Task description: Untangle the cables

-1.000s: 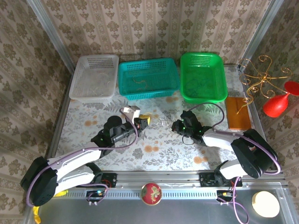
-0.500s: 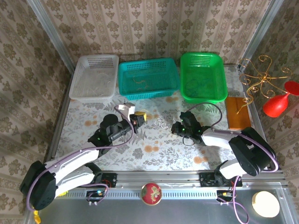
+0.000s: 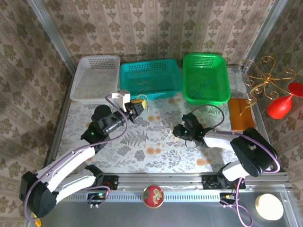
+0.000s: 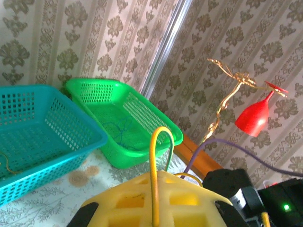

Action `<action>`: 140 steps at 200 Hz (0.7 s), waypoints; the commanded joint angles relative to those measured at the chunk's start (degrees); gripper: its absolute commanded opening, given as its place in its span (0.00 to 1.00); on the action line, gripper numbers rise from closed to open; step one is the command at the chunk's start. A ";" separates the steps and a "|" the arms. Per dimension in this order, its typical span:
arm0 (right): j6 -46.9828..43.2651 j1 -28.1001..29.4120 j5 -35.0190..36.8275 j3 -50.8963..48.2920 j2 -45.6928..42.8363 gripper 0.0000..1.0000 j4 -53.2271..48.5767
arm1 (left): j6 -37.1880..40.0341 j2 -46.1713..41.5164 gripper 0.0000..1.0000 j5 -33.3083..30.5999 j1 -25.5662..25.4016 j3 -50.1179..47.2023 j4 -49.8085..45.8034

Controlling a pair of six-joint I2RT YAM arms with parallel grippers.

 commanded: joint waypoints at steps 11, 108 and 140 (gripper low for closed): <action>-2.28 -0.15 -4.66 5.15 -8.37 0.53 -6.24 | -0.47 0.73 0.00 3.47 0.32 -3.38 1.23; -8.33 -1.25 -11.72 18.14 -19.52 0.71 -13.44 | -0.59 0.97 0.00 6.52 0.28 -7.86 6.16; -9.66 -1.05 -18.96 19.75 -17.12 0.70 -8.98 | -1.15 1.60 0.00 8.07 0.27 -7.32 6.82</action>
